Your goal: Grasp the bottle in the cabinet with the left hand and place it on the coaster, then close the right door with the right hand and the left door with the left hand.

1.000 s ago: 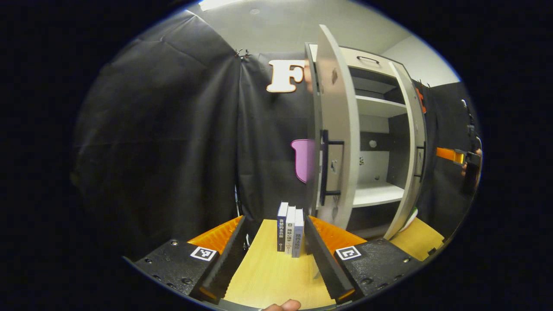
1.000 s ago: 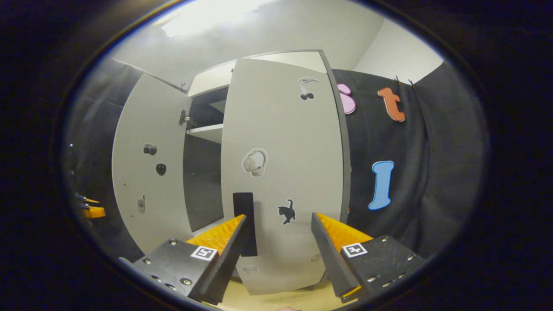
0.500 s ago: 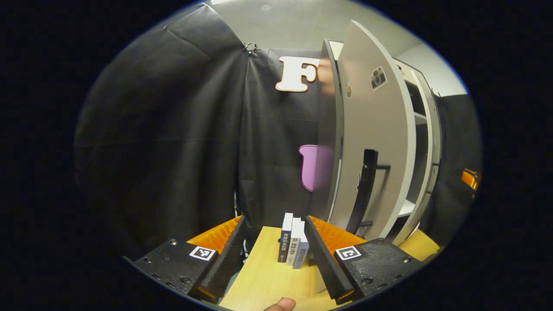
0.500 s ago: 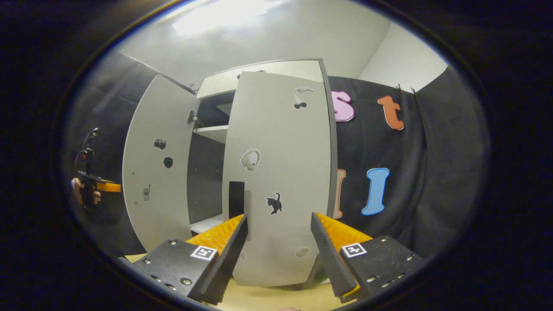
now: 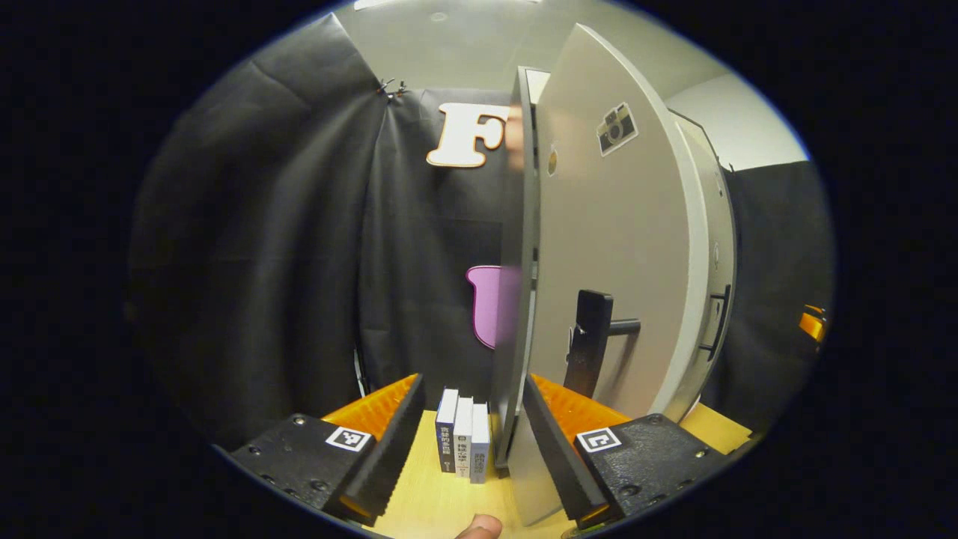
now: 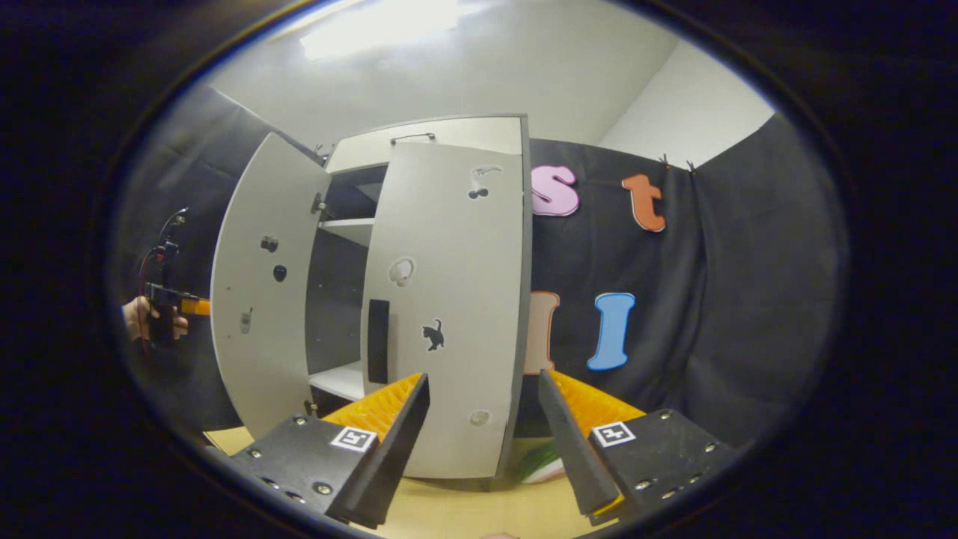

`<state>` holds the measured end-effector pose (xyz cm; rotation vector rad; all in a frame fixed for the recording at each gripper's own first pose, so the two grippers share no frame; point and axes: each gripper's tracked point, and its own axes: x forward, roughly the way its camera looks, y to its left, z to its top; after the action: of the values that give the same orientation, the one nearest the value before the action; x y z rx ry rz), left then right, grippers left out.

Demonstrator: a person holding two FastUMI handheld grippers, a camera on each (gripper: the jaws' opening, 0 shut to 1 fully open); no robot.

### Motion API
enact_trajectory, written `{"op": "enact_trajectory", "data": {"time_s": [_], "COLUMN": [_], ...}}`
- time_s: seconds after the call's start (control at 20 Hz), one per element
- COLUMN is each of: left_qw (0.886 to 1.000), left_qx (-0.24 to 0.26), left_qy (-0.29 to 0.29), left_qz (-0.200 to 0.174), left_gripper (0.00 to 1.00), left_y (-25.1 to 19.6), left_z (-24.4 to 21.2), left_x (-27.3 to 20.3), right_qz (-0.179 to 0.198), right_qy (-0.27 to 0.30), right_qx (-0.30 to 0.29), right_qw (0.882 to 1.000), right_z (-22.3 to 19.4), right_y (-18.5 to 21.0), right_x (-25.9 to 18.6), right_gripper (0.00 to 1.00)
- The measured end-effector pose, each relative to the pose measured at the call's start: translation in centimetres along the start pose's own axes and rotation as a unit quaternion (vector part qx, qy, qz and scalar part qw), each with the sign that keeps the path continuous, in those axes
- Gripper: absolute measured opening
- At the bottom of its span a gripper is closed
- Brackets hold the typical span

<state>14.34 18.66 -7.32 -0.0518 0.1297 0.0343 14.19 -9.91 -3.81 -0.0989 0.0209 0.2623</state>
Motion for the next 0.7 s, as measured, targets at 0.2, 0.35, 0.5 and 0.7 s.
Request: {"op": "enact_trajectory", "data": {"time_s": [0.2, 0.35, 0.5, 0.7], "left_qw": [0.999, 0.999, 1.000, 1.000], "left_qx": [0.002, 0.018, 0.016, -0.006], "left_qy": [0.003, 0.003, 0.004, 0.016], "left_qz": [-0.034, -0.034, -0.019, -0.007], "left_gripper": [0.85, 0.85, 0.85, 0.85], "left_y": [-3.9, -5.3, -5.2, -5.3], "left_z": [-0.1, -0.1, -0.4, -0.8], "left_x": [0.4, 0.6, 0.9, 1.7], "right_qz": [-0.011, -0.017, -0.022, -0.018], "right_qy": [0.019, 0.027, 0.027, 0.025], "right_qx": [-0.006, -0.009, -0.007, -0.006], "right_qw": [1.000, 0.999, 0.999, 1.000], "right_z": [-1.4, -1.6, -1.3, -0.6], "right_y": [-0.9, -1.6, -1.9, -1.8], "right_x": [-1.8, -2.4, -2.4, -2.5], "right_gripper": [0.89, 0.85, 0.89, 0.89]}}
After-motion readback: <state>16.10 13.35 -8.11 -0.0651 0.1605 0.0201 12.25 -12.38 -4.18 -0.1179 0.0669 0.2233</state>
